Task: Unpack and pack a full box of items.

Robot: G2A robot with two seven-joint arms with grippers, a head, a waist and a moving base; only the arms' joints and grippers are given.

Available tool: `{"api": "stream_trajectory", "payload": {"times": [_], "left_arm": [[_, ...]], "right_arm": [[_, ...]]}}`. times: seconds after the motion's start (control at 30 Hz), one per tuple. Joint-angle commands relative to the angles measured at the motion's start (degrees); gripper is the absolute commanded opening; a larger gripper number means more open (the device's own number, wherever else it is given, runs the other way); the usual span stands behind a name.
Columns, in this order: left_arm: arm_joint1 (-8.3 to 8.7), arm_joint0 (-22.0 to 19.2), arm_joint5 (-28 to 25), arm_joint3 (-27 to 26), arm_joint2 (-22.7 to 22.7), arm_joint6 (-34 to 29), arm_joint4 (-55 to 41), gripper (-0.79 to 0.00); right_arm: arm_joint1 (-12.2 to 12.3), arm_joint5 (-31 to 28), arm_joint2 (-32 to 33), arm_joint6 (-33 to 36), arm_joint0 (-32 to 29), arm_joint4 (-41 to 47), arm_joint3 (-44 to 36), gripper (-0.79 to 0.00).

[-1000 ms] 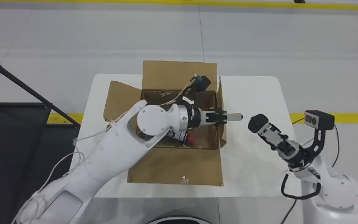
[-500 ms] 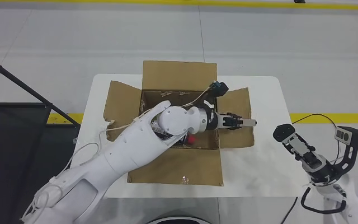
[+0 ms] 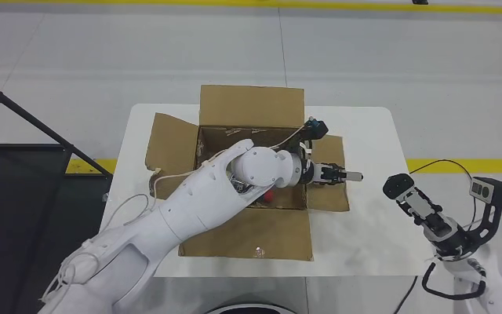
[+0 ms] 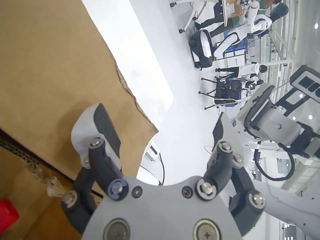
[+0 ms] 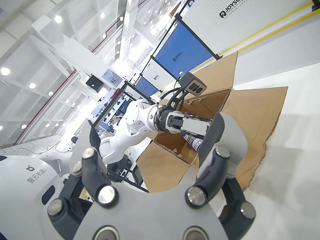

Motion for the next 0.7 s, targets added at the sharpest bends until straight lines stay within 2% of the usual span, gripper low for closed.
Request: {"api": "stream_trajectory", "payload": {"times": [0.0, 0.2, 0.33, 0.47, 0.67], "left_arm": [[-0.12, 0.2, 0.1, 0.0, -0.3, -0.1, 0.0, 0.0], [-0.05, 0.9, 0.1, -1.3, -2.4, -0.3, 0.8, 0.0], [0.74, 1.6, 0.0, -4.2, -5.6, -0.7, 1.7, 0.0], [2.31, 3.7, 0.5, -8.6, -10.2, -1.4, 3.9, 0.0], [5.63, 8.7, 3.0, -19.4, -20.0, -4.6, 9.2, 0.0]], "right_arm": [[0.0, 0.0, 0.0, 0.0, 0.0, 0.0, 0.0, 0.0], [0.0, 0.0, 0.0, 0.0, 0.0, 0.0, 0.0, 0.0], [0.0, 0.0, 0.0, 0.0, 0.0, 0.0, 0.0, 0.0], [0.3, 0.8, -1.0, 0.7, 1.1, -3.7, -2.4, 0.0], [1.3, 3.3, -5.2, 4.4, 8.8, -10.1, -4.4, 0.0]]}}
